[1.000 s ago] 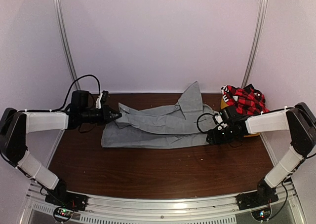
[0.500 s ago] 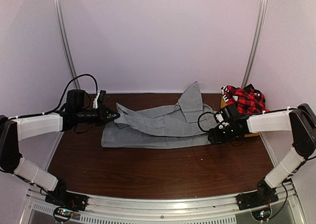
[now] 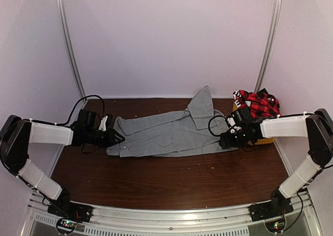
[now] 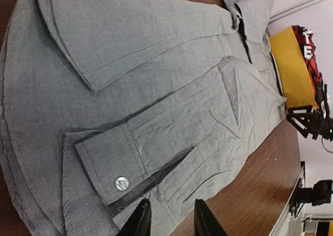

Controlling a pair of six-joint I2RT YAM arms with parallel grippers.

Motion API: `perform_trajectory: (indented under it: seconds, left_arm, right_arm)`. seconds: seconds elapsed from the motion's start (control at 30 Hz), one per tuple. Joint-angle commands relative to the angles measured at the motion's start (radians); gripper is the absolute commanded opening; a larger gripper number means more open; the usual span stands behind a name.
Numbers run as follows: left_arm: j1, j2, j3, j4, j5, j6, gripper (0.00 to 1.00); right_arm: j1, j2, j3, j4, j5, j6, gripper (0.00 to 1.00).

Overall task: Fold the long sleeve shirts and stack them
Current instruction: Adjust the sleeve of the 1/3-folded shirt, then move the 1/3-folded shirt to the center of the board.

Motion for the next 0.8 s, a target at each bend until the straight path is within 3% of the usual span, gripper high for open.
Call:
perform_trajectory:
  seconds: [0.0,0.1,0.3,0.53,0.77]
  left_arm:
    - [-0.002,-0.015,0.0,-0.017,-0.135,0.063,0.35]
    - [-0.002,-0.042,0.011,-0.047,-0.193,0.084,0.41]
    - [-0.038,-0.083,0.011,0.014,-0.135,0.078,0.46]
    - [-0.135,-0.016,0.04,0.017,-0.18,0.084,0.48]
    - [-0.22,0.116,0.086,0.084,-0.186,0.077,0.49]
  right_arm:
    - [-0.003,-0.019,0.027,-0.018,0.026,-0.008,0.78]
    - [-0.002,-0.032,0.03,-0.023,0.025,-0.008,0.78]
    - [0.001,-0.069,0.044,-0.014,-0.025,0.003,0.78]
    - [0.029,-0.067,0.089,0.005,-0.071,0.011,0.78]
    - [0.046,0.051,0.126,0.092,-0.178,0.021,0.75]
